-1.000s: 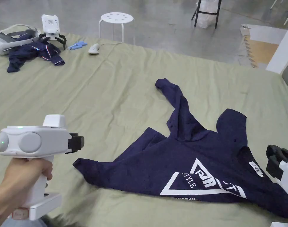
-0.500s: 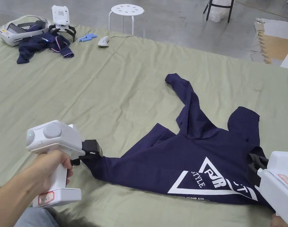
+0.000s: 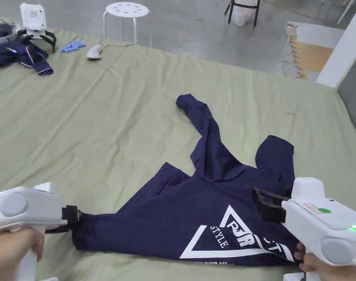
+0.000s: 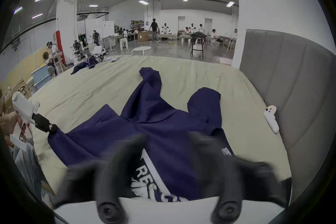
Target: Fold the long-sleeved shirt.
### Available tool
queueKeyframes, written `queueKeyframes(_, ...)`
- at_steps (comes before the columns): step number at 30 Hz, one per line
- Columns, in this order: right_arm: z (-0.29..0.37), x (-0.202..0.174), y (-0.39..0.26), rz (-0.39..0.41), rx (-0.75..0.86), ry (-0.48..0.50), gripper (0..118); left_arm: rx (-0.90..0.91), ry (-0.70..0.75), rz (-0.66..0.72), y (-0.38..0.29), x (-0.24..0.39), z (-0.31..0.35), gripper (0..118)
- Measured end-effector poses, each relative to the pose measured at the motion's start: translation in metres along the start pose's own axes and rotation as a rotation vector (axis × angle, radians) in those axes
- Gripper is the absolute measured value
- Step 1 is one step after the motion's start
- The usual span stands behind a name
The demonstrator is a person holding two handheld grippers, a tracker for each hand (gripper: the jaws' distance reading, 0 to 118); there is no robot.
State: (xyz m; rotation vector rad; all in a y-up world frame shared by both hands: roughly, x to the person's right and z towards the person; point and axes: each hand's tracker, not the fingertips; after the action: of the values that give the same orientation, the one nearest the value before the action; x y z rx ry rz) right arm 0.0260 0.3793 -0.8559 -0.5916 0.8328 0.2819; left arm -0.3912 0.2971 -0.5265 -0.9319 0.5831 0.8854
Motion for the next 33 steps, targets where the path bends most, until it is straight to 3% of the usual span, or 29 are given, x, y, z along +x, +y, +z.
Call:
queueKeyframes(1, -0.016, 0.002, 0.010, 0.009, -0.023, 0.023, 113, 0.001, 0.000, -0.006, -0.003, 0.001, 0.000, 7)
queueKeyframes(2, -0.034, 0.011, 0.022, 0.017, 0.026, 0.071, 118, 0.004, 0.005, -0.021, -0.003, 0.002, -0.001, 7)
queueKeyframes(7, -0.134, 0.027, 0.070, 0.116, -0.116, 0.093, 118, 0.005, 0.028, -0.072, -0.001, 0.003, -0.004, 7)
queueKeyframes(10, -0.196, 0.030, 0.079, 0.242, -0.210, 0.144, 115, 0.012, 0.032, -0.080, -0.002, 0.002, -0.004, 7)
queueKeyframes(13, -0.230, 0.022, 0.079, 0.317, -0.301, 0.210, 104, 0.012, 0.027, -0.078, -0.004, 0.003, -0.005, 7)
queueKeyframes(15, -0.250, 0.017, 0.074, 0.384, -0.324, 0.220, 103, 0.010, 0.014, -0.062, -0.003, 0.002, -0.007, 7)
queueKeyframes(16, -0.250, 0.009, 0.068, 0.398, -0.318, 0.194, 99, 0.011, 0.009, -0.069, -0.003, 0.001, -0.007, 7)
queueKeyframes(18, -0.255, 0.011, 0.062, 0.377, -0.333, 0.239, 92, 0.015, 0.001, -0.075, -0.004, 0.002, -0.007, 7)
queueKeyframes(20, -0.245, 0.015, 0.063, 0.256, -0.275, 0.298, 40, 0.020, -0.007, -0.088, -0.005, 0.001, -0.006, 7)
queueKeyframes(21, -0.237, 0.016, 0.062, 0.271, -0.244, 0.275, 7, 0.032, -0.013, -0.093, -0.007, -0.003, -0.005, 7)
queueKeyframes(23, -0.218, 0.012, 0.058, 0.356, -0.178, 0.235, 4, 0.060, -0.029, -0.137, -0.011, -0.003, -0.002, 7)
queueKeyframes(26, -0.184, 0.007, 0.059, 0.328, -0.167, 0.257, 4, 0.103, -0.052, -0.131, -0.019, -0.002, 0.007, 7)
queueKeyframes(33, -0.080, 0.016, 0.079, 0.210, 0.017, 0.184, 4, 0.275, -0.163, -0.111, -0.025, 0.003, 0.072, 7)
